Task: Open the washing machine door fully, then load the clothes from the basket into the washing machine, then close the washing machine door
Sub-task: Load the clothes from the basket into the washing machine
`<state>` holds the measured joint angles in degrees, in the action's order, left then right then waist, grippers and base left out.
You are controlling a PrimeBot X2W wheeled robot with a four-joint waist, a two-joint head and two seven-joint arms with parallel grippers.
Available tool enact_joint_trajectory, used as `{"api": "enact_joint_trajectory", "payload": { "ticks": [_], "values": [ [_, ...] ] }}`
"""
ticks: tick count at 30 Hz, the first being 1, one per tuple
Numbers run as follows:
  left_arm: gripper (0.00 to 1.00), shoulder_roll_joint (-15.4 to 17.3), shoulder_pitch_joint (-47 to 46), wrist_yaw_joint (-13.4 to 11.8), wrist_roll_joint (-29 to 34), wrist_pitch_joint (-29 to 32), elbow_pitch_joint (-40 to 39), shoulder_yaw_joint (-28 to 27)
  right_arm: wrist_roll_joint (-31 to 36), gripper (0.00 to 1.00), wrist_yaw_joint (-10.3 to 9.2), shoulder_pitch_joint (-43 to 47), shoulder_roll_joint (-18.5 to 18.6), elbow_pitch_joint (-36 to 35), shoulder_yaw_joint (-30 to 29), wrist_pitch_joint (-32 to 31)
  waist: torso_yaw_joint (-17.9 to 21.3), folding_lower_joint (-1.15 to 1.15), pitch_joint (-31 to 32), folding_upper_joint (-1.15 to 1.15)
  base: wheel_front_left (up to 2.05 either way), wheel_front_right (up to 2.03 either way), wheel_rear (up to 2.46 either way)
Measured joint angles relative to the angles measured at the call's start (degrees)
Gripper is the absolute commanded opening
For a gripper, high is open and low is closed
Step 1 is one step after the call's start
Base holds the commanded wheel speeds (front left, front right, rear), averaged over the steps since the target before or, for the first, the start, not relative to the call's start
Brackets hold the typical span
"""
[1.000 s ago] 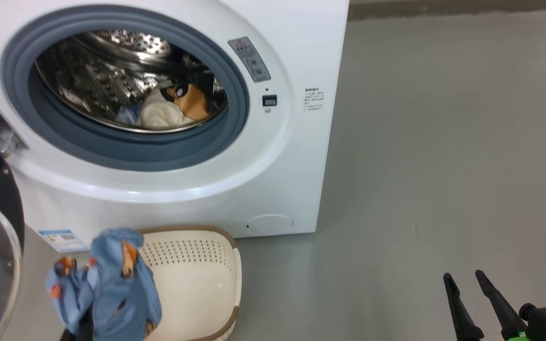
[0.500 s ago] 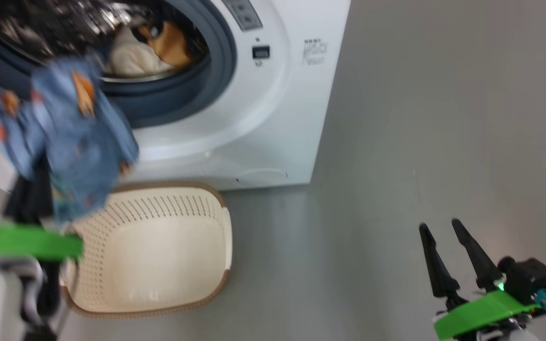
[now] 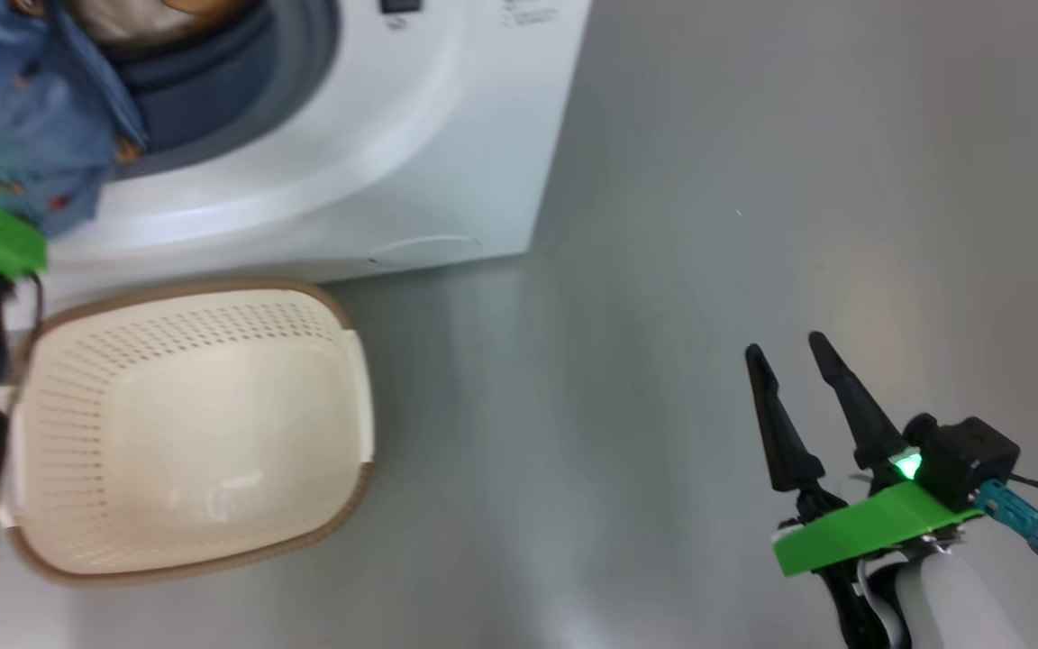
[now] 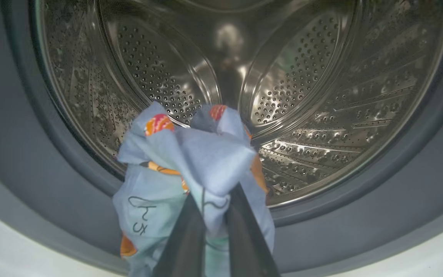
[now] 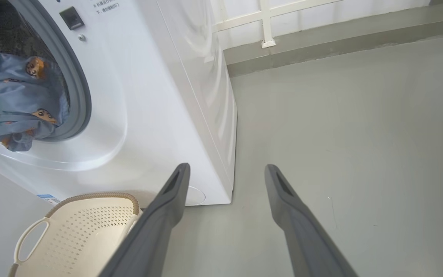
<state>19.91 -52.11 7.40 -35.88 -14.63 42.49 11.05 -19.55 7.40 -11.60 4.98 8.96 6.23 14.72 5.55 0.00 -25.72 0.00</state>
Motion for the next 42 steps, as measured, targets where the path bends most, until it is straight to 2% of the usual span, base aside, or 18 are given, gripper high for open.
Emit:
{"api": "enact_joint_trajectory", "payload": {
  "ticks": [6,11,12,13,18,24,31,42],
  "values": [
    [0.00,2.8,-10.3,0.0,-0.5,0.0,5.9,3.3,0.1,1.00,0.00,-1.9,-1.1,-0.3,1.7,0.0,3.2,0.00,-3.5,0.00,0.00,0.00,0.00],
    [0.00,4.6,-16.8,0.0,2.7,0.0,1.5,-2.7,0.3,1.00,0.00,-3.3,-1.4,-0.6,2.5,0.0,5.3,0.00,-6.3,0.00,0.00,0.00,0.00],
    [0.46,4.8,-17.3,0.0,3.7,-0.1,1.1,-3.7,0.3,1.00,0.00,-3.6,-1.5,-0.6,2.4,0.0,5.7,0.00,-6.8,0.00,0.00,0.00,0.00],
    [1.00,4.7,-17.5,0.0,4.5,-0.1,1.5,-4.0,0.3,1.00,0.00,-3.8,-1.5,-0.7,2.4,0.0,6.0,0.00,-7.3,0.00,0.00,0.00,0.00],
    [1.00,3.1,-15.3,0.0,6.3,-0.1,3.6,-4.8,0.3,1.00,0.00,-3.9,-1.7,-0.6,2.4,0.0,7.1,0.00,-8.6,0.00,0.00,0.00,0.00],
    [1.00,2.2,-12.2,0.0,6.4,-0.1,3.2,-5.3,0.3,1.00,0.00,-4.0,-1.8,-0.6,2.4,0.0,6.7,0.00,-8.3,0.00,0.00,0.00,0.00],
    [1.00,0.0,-5.0,0.0,7.3,-0.1,0.9,-5.9,0.8,1.00,0.00,-4.0,-1.6,-0.3,2.1,0.0,5.3,0.00,-6.1,0.00,0.00,0.00,0.00],
    [1.00,-4.1,8.0,0.0,9.5,-0.1,-6.2,-7.7,1.2,1.00,0.00,-3.7,0.7,0.7,1.1,0.0,1.8,0.00,-1.8,0.00,0.00,0.00,0.00]
  ]
}}
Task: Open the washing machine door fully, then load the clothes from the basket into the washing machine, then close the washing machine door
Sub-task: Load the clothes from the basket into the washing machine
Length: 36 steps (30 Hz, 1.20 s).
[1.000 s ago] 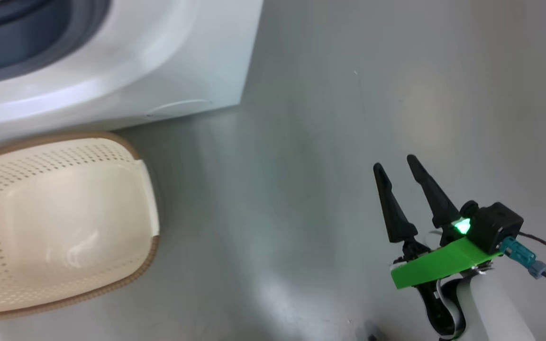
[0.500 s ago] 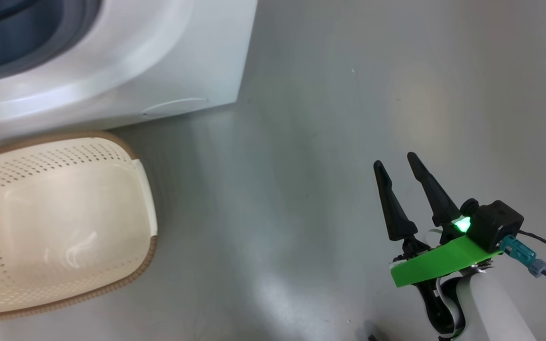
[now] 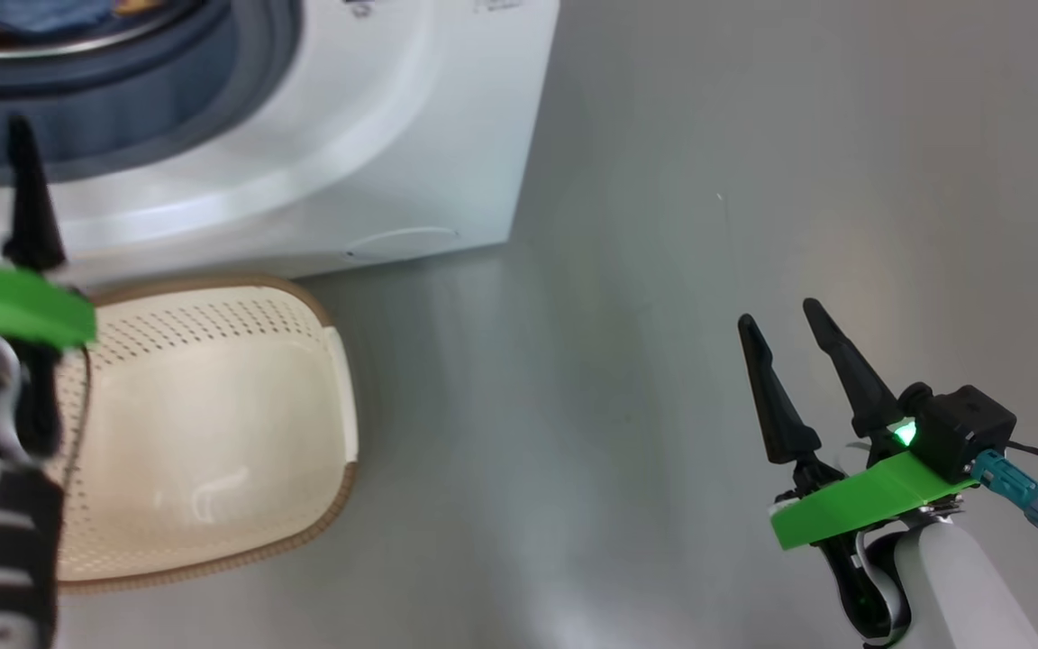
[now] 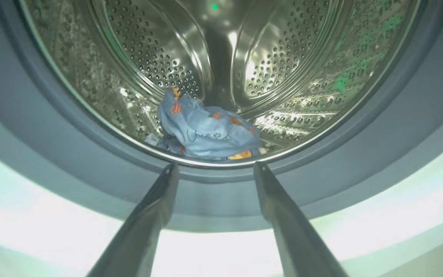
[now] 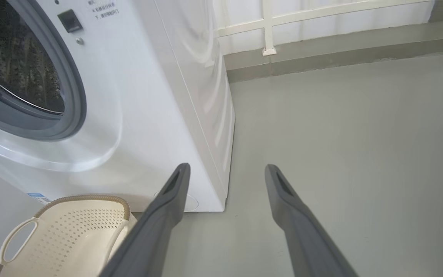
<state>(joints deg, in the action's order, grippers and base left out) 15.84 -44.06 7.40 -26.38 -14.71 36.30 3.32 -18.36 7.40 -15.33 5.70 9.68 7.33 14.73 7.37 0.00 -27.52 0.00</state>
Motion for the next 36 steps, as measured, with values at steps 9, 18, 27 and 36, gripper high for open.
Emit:
{"api": "enact_joint_trajectory", "payload": {
  "ticks": [9,18,27,36],
  "values": [
    [1.00,-3.2,13.8,0.0,1.1,0.0,-6.4,-3.3,-0.1,1.00,0.00,3.3,2.1,0.7,-0.6,0.0,-2.4,0.00,5.6,0.00,0.00,0.00,0.00],
    [1.00,-5.0,25.7,0.0,4.1,0.0,-11.4,-5.2,-1.2,1.00,0.00,8.1,3.3,0.9,-1.1,0.0,-4.4,0.00,12.0,0.00,0.00,0.00,0.00],
    [1.00,-5.6,36.3,0.0,5.0,0.0,-16.5,-6.5,-2.7,1.00,0.00,12.4,4.6,1.5,-1.1,0.0,-5.8,0.00,18.2,0.00,0.00,0.00,0.00],
    [1.00,-6.5,46.4,0.0,5.9,0.1,-22.1,-8.9,-3.0,1.00,0.00,16.1,5.7,1.9,-2.0,0.0,-6.2,0.00,22.8,0.00,0.00,0.00,0.00]
  ]
}}
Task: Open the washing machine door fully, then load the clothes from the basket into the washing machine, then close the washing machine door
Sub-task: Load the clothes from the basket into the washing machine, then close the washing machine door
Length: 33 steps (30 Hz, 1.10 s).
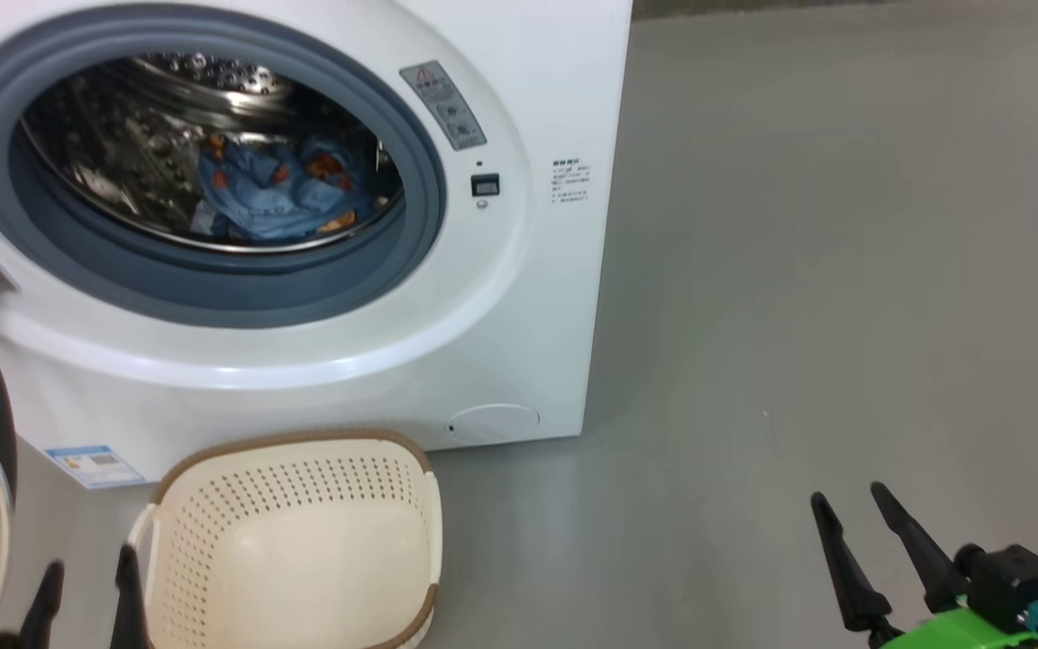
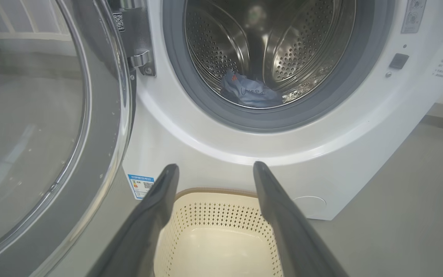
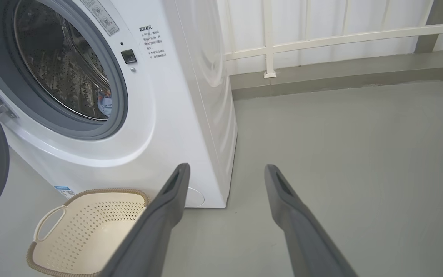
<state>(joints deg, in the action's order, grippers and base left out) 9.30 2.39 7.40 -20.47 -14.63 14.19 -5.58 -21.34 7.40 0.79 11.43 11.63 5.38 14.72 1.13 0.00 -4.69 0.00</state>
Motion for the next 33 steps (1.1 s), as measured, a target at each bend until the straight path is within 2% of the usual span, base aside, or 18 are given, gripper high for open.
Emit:
{"api": "enact_joint_trajectory", "payload": {
  "ticks": [12,33],
  "values": [
    [1.00,-0.8,8.7,0.0,1.1,0.0,-5.2,-2.9,-0.1,1.00,0.00,3.0,0.6,-0.5,-2.3,0.0,0.4,0.00,2.4,0.00,0.00,0.00,0.00],
    [1.00,-1.6,9.3,0.0,1.1,0.0,-5.9,-3.2,-0.1,1.00,0.00,4.1,0.6,-0.7,-2.4,0.0,-0.5,0.00,3.2,0.00,0.00,0.00,0.00]
  ]
}}
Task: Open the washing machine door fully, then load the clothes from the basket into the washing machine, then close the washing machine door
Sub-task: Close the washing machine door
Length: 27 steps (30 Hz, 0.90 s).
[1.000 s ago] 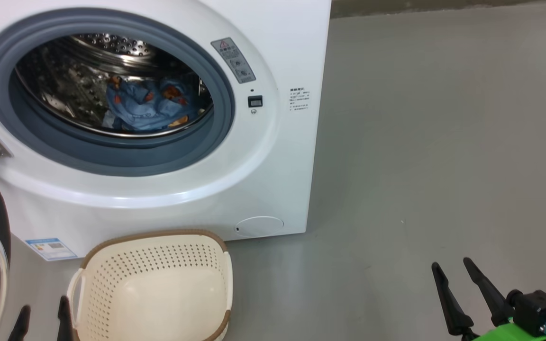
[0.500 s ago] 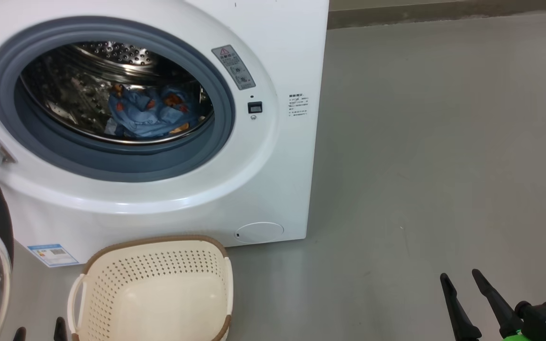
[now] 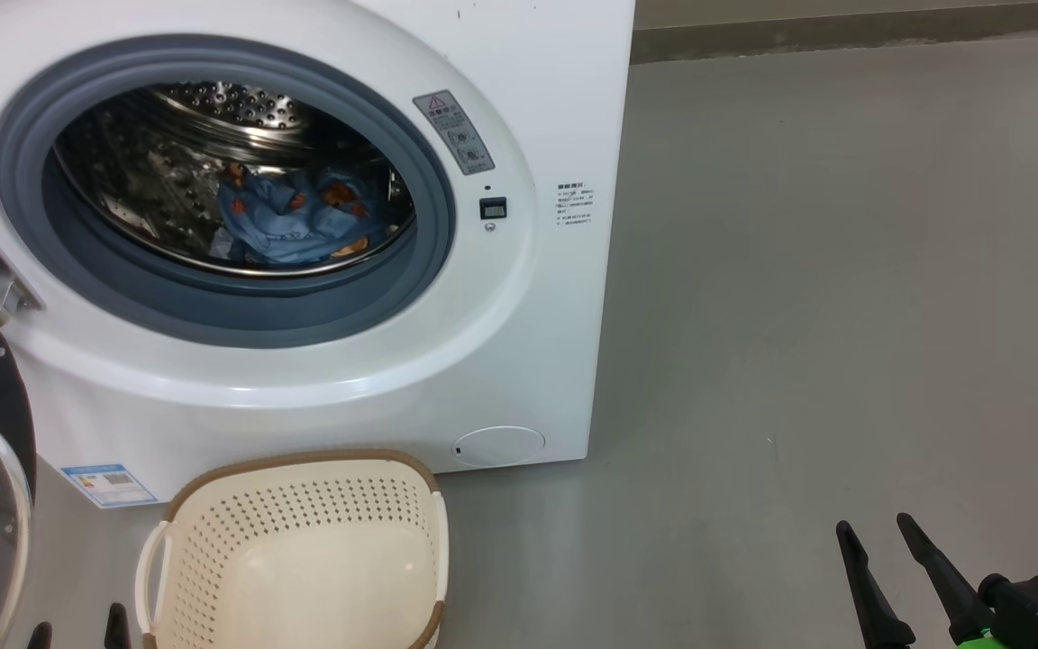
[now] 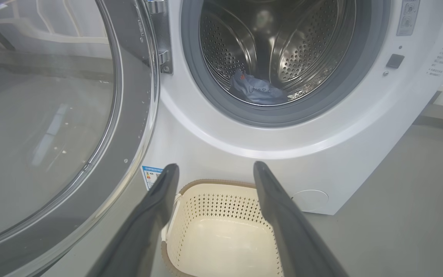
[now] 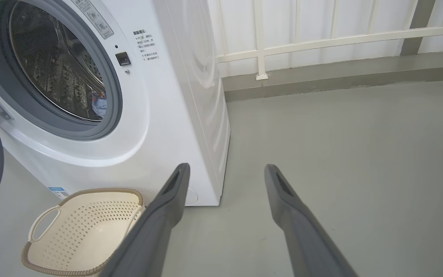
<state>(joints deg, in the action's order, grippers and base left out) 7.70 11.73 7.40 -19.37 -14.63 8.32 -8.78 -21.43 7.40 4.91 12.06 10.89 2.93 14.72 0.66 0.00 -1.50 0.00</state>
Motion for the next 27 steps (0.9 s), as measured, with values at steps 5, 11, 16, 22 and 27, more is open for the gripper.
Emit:
{"api": "enact_joint_trajectory", "payload": {
  "ticks": [5,11,16,22,27],
  "values": [
    [1.00,-0.1,0.0,0.0,0.0,0.0,0.0,0.1,0.0,1.00,0.00,0.0,0.0,0.0,0.0,0.0,0.0,0.00,0.2,0.00,-0.47,0.47,0.00],
    [1.00,-0.1,0.1,0.0,0.0,0.0,-0.1,0.3,-0.1,1.00,0.00,0.0,0.0,-0.1,0.0,0.0,0.0,0.00,0.3,0.00,-1.22,1.22,0.00],
    [1.00,-0.3,0.2,0.0,-0.7,0.0,-1.3,0.3,-0.4,1.00,0.00,0.0,0.1,-0.1,0.0,0.0,-0.1,0.00,0.3,0.00,-1.48,1.48,0.00],
    [1.00,-0.3,0.4,0.0,-0.7,0.0,-1.9,0.3,-0.4,1.00,0.00,0.0,0.1,-0.1,0.0,0.0,-0.3,0.00,0.2,0.00,-0.76,0.76,0.00],
    [1.00,-0.4,0.4,0.0,-0.7,0.0,-1.8,0.3,-0.4,1.00,0.00,0.1,0.1,-0.1,0.1,0.0,-0.7,0.00,0.3,0.00,-0.09,0.09,0.00]
  ]
}}
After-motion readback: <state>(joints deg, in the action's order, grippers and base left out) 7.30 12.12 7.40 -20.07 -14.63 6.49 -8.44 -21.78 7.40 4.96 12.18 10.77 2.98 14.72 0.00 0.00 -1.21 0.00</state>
